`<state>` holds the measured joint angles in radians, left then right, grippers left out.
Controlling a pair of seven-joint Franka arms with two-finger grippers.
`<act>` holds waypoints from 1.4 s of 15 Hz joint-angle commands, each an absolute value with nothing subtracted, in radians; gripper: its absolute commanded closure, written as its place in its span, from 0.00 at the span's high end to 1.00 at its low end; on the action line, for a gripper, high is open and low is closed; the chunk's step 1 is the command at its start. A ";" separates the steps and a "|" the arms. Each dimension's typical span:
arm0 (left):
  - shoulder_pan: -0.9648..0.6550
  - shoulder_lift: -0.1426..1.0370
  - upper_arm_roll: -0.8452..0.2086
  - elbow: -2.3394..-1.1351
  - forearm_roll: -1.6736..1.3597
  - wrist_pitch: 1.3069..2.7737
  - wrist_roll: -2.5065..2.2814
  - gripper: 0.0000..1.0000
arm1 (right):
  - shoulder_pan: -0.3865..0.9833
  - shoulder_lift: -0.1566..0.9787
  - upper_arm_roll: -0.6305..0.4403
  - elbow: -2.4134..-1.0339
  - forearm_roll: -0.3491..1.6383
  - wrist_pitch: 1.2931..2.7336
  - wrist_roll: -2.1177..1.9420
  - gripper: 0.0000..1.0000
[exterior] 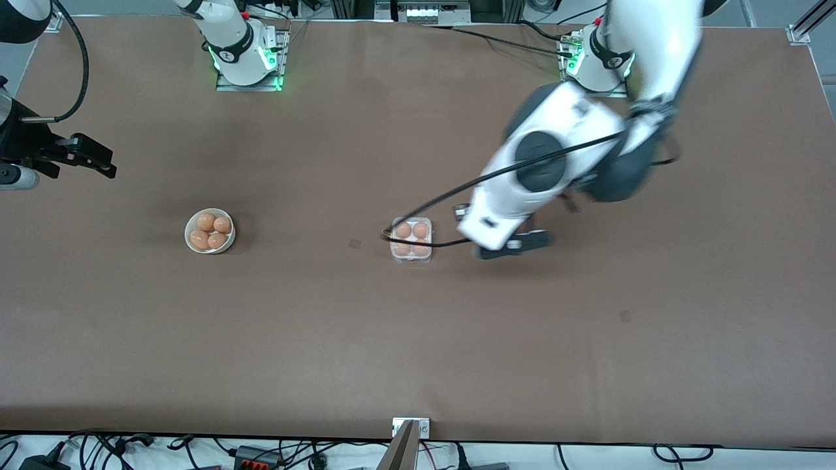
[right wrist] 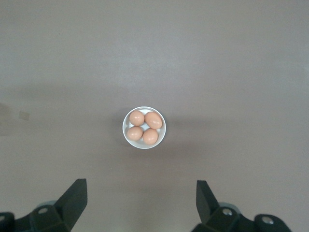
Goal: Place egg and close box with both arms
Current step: 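Lift the left gripper away from the closed box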
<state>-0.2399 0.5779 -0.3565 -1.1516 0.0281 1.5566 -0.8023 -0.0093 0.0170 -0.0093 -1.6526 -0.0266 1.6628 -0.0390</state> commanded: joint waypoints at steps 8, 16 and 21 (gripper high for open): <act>0.170 0.388 -0.367 -1.215 0.043 1.476 -0.529 0.00 | -0.009 0.000 -0.006 -1.654 -0.032 1.654 -0.049 1.00; 0.239 0.253 -0.379 -1.435 0.164 1.537 -0.483 0.01 | -0.014 0.002 -0.012 -1.654 -0.025 1.652 -0.040 1.00; 0.267 0.087 -0.380 -1.701 0.153 1.724 -0.480 0.04 | -0.014 0.000 -0.014 -1.652 -0.022 1.621 -0.035 1.00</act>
